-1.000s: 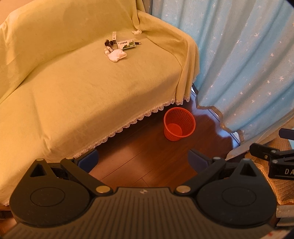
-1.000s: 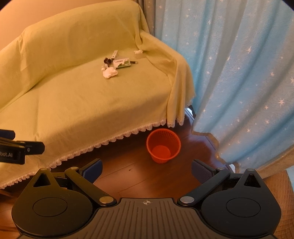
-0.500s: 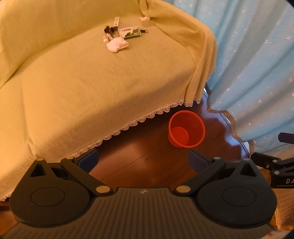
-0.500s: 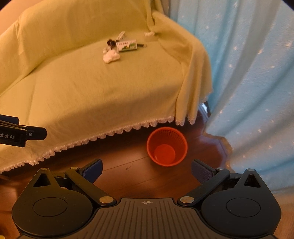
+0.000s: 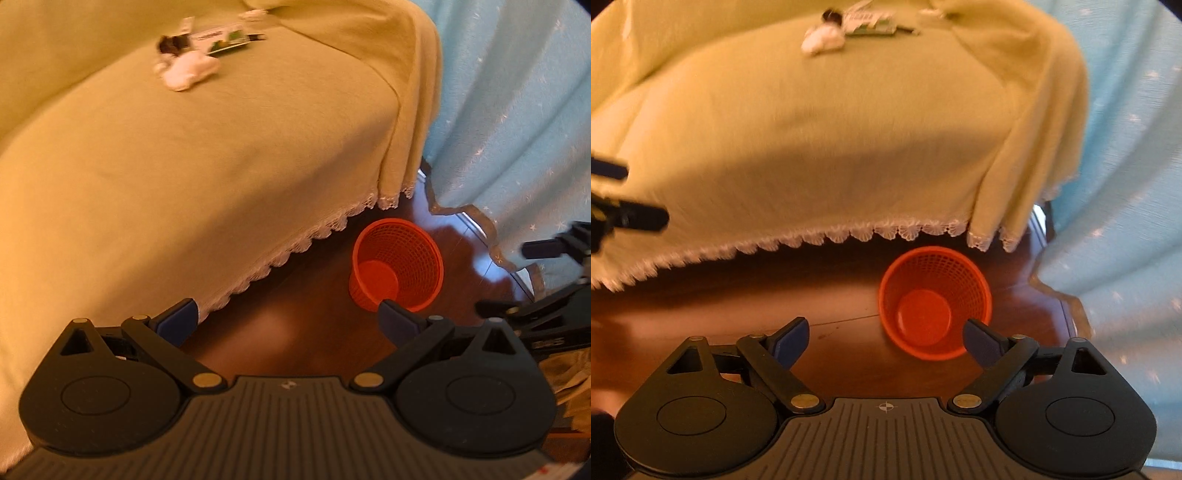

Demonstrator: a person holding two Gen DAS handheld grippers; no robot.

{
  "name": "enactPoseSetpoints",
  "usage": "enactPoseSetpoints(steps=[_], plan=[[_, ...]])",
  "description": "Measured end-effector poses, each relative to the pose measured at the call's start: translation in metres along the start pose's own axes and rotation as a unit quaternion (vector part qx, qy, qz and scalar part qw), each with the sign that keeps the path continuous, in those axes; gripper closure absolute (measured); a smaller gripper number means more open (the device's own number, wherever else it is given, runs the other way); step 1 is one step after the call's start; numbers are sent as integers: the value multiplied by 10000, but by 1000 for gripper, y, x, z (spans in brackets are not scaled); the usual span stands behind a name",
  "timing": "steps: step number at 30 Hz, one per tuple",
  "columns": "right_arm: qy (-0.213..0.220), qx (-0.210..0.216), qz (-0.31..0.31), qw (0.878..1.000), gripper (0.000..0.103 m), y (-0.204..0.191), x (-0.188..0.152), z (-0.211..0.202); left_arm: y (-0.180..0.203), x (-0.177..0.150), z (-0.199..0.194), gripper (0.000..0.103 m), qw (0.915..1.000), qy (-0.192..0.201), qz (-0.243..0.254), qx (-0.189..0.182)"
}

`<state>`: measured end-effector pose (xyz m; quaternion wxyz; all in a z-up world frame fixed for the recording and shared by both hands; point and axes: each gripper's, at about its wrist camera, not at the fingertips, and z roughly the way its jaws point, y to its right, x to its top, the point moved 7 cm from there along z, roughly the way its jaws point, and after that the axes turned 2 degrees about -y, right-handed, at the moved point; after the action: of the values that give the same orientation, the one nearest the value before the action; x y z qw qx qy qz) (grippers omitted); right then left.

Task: Organize objects
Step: 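Lower the right tool to the red wastebasket and grip its rim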

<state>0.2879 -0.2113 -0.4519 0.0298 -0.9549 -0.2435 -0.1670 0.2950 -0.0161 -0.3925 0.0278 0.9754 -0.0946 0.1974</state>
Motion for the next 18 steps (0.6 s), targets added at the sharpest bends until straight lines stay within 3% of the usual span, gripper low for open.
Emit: enactPoseSetpoints(steps=[10, 14, 18], plan=[[-405, -42, -1128, 9928, 36, -5, -41, 187, -1, -24, 125, 1, 9986, 214, 488, -37], [-560, -74, -1467, 9876, 41, -1, -58, 249, -4, -41, 171, 1, 9993, 93, 346, -63], [-667, -130, -1864, 9801, 54, -1, -73, 294, -3, -50, 195, 1, 9997, 53, 220, -79]])
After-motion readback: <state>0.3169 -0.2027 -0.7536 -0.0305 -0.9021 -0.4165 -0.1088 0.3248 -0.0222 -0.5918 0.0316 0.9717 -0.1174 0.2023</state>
